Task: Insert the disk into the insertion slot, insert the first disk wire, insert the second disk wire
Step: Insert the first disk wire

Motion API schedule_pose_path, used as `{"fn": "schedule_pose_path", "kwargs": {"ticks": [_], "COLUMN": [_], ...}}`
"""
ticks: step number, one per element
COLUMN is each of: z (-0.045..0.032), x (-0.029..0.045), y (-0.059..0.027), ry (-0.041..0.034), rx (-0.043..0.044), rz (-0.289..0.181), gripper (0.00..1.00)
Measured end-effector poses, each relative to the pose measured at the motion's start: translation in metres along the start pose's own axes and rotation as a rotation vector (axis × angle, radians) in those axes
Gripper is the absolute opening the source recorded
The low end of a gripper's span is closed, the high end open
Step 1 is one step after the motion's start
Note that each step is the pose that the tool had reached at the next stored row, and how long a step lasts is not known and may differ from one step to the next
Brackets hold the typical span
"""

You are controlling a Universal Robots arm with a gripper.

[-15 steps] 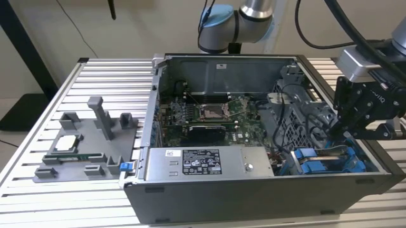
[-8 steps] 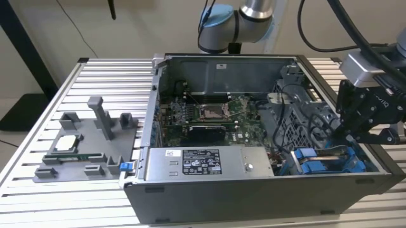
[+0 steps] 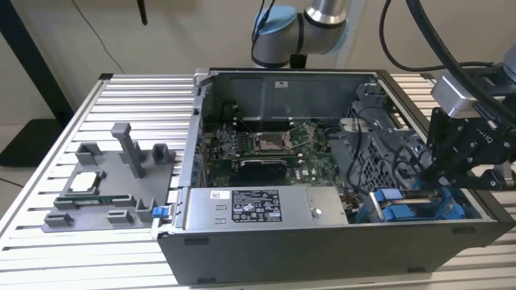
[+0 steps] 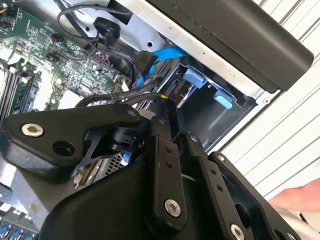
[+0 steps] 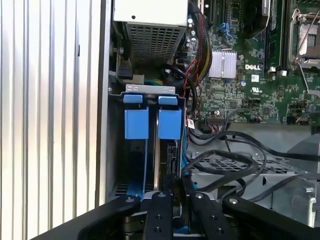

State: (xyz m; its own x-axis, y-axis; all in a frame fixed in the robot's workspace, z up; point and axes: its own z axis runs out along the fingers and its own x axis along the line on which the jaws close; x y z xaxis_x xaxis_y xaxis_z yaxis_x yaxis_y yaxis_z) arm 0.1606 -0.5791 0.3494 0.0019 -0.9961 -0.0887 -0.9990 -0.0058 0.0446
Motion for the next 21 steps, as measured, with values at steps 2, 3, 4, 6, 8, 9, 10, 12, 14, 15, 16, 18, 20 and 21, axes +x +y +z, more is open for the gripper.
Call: {"fn": "schedule_pose_path", "kwargs": {"ticks": [2, 3, 4, 6, 8, 9, 10, 12, 14, 15, 16, 18, 20, 21], "z": [0.0016, 0.0023, 0.0031, 0.0042, 0.0048, 0.0050, 0.0052, 0.0054, 0.0059, 0.0061, 0.0063, 0.0068, 0.0072, 0.0075], "x": [0.0002, 0.0002, 0.0003, 0.0004, 0.0005, 0.0005, 0.0005, 0.0004, 0.0005, 0.0005, 0.0005, 0.0004, 0.0003, 0.0003], "y": [-0.0006, -0.0010, -0.0013, -0.0018, -0.0023, -0.0024, -0.0025, -0.0028, -0.0032, -0.0033, -0.0033, -0.0036, -0.0037, -0.0037], "ry": [-0.0004, -0.0006, -0.0009, -0.0012, -0.0017, -0.0018, -0.0020, -0.0019, -0.0022, -0.0022, -0.0023, -0.0024, -0.0024, -0.0024], "rx": [0.0005, 0.0008, 0.0012, 0.0024, 0.0032, 0.0034, 0.0034, 0.0035, 0.0037, 0.0037, 0.0039, 0.0040, 0.0042, 0.0042], "rz": [0.009, 0.013, 0.018, 0.031, 0.042, 0.044, 0.044, 0.046, 0.047, 0.048, 0.049, 0.051, 0.052, 0.053], "gripper": [0.00, 0.00, 0.00, 0.00, 0.00, 0.00, 0.00, 0.00, 0.00, 0.00, 0.00, 0.00, 0.00, 0.00]}}
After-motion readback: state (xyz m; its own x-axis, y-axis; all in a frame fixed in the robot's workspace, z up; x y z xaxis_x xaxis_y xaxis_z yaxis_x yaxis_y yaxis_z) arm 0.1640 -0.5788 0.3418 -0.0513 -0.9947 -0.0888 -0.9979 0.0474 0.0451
